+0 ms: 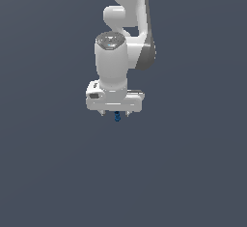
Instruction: Pick up the object and move it to a goal position.
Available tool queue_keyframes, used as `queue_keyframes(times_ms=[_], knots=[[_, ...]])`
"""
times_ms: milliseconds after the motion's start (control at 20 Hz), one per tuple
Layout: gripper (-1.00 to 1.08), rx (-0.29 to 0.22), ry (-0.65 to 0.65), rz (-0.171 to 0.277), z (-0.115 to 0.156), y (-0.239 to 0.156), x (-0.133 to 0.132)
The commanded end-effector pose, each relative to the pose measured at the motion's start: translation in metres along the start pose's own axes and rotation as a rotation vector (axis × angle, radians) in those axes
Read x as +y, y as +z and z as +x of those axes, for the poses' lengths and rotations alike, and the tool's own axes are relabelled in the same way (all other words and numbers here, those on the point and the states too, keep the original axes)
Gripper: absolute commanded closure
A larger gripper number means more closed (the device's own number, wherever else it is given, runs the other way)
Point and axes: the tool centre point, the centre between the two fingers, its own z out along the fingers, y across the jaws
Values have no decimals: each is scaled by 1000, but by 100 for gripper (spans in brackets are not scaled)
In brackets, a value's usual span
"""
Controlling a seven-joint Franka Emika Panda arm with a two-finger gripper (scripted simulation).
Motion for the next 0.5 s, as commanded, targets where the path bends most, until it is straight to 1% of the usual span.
queue_keyframes(times_ms=[0,250,450], knots=[[-92,0,-2,0,-1,1,0],[-92,-9,-25,0,-10,11,1],[-92,-23,-60,2,-25,27,2]])
